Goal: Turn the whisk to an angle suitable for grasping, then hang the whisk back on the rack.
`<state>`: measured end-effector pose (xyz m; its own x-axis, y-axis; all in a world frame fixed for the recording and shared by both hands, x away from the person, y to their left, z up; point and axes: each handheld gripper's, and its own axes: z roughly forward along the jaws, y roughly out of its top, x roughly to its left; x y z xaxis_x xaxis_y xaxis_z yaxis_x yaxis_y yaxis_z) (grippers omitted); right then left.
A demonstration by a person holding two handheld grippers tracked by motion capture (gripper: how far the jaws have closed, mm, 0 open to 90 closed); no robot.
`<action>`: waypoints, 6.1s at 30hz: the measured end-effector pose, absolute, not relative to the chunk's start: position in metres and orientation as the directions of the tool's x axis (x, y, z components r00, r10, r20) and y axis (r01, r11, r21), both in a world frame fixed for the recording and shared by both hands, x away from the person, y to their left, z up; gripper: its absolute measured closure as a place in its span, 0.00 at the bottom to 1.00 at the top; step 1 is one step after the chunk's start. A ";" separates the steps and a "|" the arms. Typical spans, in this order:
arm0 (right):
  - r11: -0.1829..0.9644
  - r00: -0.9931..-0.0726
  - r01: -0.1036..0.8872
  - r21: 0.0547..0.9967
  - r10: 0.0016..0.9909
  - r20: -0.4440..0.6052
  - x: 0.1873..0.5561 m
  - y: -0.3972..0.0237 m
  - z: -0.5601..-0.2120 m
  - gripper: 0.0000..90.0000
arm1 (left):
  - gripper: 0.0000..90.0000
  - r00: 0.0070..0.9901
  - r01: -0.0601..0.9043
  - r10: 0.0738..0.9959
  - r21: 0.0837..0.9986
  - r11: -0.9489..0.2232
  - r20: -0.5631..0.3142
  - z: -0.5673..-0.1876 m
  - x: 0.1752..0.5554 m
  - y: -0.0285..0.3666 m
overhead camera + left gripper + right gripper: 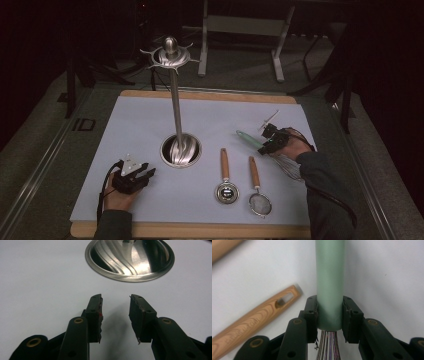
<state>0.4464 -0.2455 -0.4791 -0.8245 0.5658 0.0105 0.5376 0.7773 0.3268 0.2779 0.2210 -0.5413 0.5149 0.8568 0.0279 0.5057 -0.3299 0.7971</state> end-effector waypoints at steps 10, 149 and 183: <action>0.758 -0.823 0.496 0.424 0.566 -0.048 0.439 -0.244 -0.461 0.77 | 0.70 0.505 0.495 0.863 0.807 -0.322 0.034 -0.541 0.276 0.221; 0.561 -0.885 -0.020 0.828 0.375 -0.275 0.345 -0.135 -0.329 0.77 | 0.72 0.490 0.479 0.871 0.826 -0.297 0.029 -0.540 0.274 0.224; 0.524 -0.869 -0.085 0.848 0.377 -0.320 0.340 -0.100 -0.295 0.77 | 0.71 0.491 0.478 0.871 0.827 -0.295 0.028 -0.540 0.273 0.224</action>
